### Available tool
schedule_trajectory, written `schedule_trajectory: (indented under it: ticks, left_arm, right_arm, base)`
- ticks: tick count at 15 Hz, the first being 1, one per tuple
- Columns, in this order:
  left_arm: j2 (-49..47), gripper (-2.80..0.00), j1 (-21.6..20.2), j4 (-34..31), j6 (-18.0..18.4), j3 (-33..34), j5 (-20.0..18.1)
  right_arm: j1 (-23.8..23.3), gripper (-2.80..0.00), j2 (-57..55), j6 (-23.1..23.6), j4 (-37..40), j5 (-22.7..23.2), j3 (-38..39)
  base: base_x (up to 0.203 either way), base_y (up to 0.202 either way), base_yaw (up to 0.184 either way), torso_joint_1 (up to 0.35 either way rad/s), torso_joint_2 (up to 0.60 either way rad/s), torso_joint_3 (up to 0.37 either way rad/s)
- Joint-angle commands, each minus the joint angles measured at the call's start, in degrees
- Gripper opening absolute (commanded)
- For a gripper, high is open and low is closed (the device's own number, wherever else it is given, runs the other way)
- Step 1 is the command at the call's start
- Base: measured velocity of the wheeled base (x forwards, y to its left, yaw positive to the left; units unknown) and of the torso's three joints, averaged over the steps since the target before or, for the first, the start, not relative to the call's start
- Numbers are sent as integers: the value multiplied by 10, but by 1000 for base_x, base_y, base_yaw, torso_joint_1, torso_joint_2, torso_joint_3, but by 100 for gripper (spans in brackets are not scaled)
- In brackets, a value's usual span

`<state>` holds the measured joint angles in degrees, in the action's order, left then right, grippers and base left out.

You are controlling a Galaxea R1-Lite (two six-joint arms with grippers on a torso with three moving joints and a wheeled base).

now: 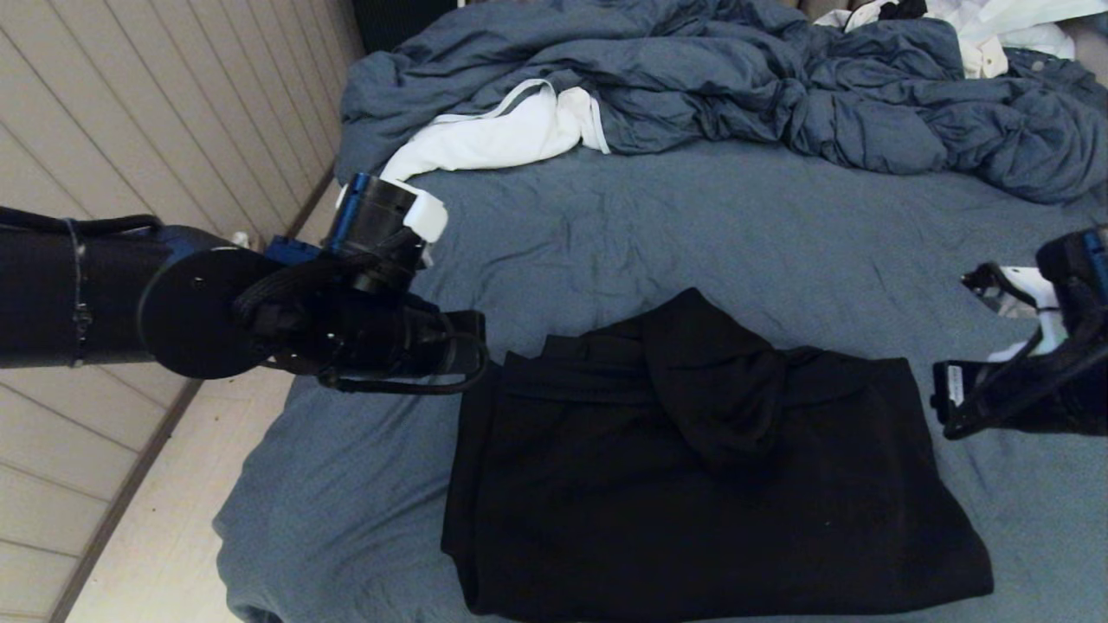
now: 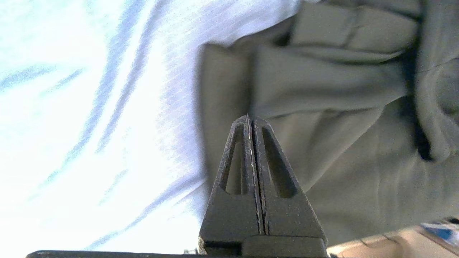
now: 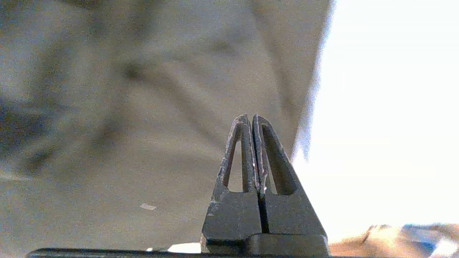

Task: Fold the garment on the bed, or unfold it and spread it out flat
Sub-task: Fold the black sweatshirt

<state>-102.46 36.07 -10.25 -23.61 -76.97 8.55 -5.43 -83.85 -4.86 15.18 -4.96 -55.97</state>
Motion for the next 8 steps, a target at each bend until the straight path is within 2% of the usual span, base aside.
schedule_trajectory:
  ticks: [1,3,5,6,7,8]
  left_arm:
    - [30,-280,-35,-4,-2,29,-29]
    - [51,-280,-76,-5,1,92,-60]
    - [60,-280,-130,-1,7,153,-93]
    - [61,-280,-148,7,9,169,-119]
    - [63,-280,-157,17,11,176,-131]
    - [62,-280,-160,18,11,176,-132]
  right_arm:
    - [-80,-280,2,13,0,69,35]
    - [-140,-280,-13,58,0,105,51]
    - [-166,-280,-42,96,-1,113,54]
    - [-167,-65,-54,102,-1,116,55]
    - [-167,0,-61,103,-1,128,56]
    - [-167,0,-66,100,-1,134,54]
  base:
    - [0,0,0,0,0,0]
    - [0,0,0,0,0,0]
    - [0,0,0,0,0,0]
    - [0,0,0,0,0,0]
    - [0,0,0,0,0,0]
    - [0,0,0,0,0,0]
